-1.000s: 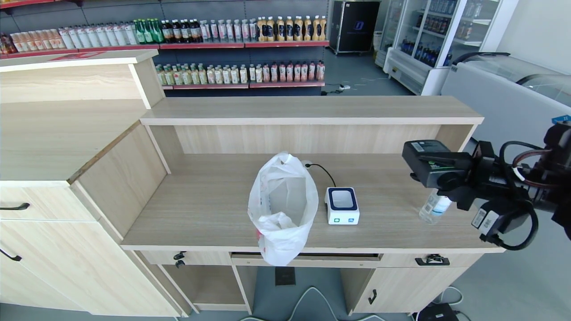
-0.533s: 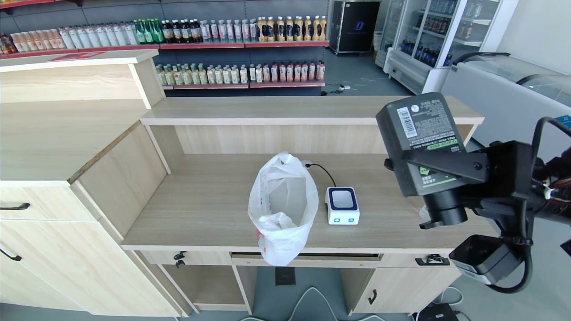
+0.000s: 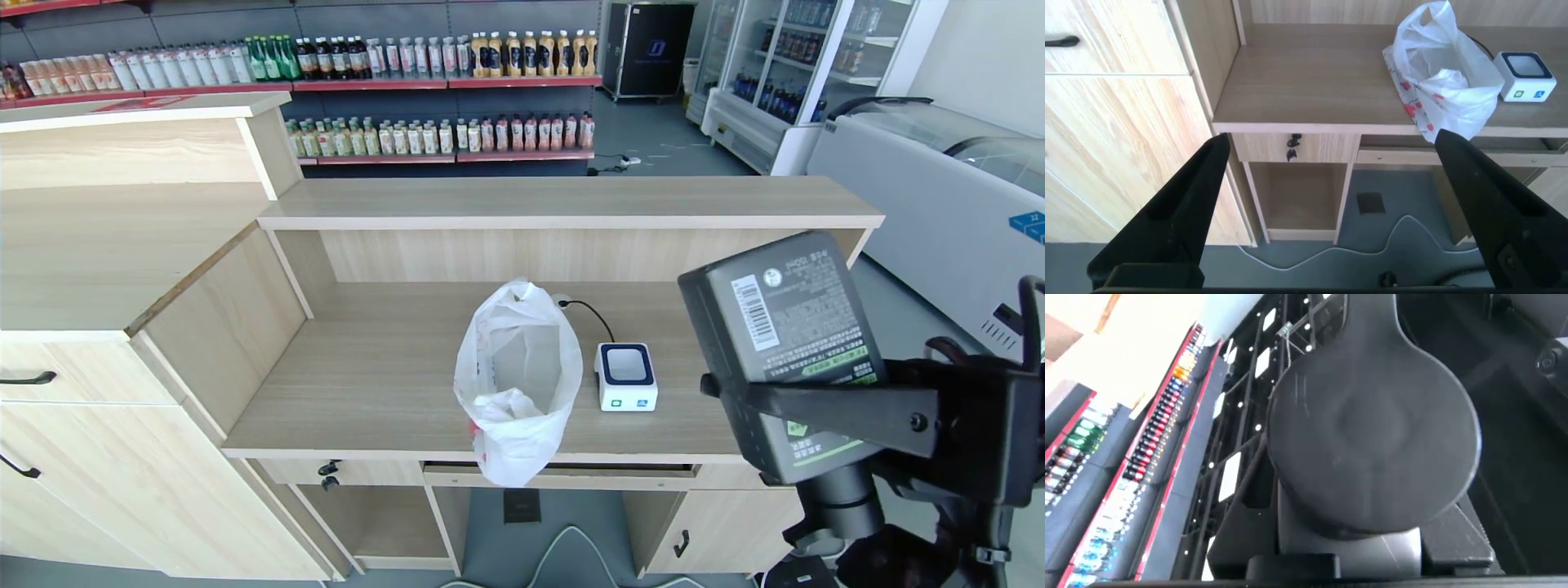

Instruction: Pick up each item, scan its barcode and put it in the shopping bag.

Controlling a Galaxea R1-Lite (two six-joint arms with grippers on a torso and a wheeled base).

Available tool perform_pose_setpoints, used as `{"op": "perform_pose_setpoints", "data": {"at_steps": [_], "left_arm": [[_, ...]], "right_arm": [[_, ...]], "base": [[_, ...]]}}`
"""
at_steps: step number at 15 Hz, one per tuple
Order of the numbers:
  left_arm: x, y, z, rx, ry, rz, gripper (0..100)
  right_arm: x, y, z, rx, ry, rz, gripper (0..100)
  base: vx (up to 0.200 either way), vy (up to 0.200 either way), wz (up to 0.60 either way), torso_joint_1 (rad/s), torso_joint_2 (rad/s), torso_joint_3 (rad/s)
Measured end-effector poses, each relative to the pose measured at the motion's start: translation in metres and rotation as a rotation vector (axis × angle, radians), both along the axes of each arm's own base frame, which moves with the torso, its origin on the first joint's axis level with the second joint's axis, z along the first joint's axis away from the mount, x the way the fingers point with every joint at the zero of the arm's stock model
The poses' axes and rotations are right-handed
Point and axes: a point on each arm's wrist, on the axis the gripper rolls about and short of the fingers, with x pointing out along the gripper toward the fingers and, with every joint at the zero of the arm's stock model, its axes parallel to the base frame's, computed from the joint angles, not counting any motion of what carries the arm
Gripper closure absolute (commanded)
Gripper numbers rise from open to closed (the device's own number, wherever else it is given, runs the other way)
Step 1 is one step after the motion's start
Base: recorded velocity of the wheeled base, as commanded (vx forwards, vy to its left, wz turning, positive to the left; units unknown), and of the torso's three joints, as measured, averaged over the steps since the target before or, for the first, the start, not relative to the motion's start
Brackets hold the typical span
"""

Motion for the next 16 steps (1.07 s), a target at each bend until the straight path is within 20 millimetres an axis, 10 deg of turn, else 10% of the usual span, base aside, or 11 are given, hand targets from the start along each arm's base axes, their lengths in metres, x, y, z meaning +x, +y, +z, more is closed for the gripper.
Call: {"op": "perform_pose_setpoints", "data": {"at_steps": [16], "left_arm": [[0.0,0.0,0.0,0.0,0.0,0.0,0]], "right_arm": [[-0.026,-0.008,-0.002,-0.086,0.022,0.09,100]], "base": [[0.0,0.0,0.0,0.0,0.0,0.0]]}}
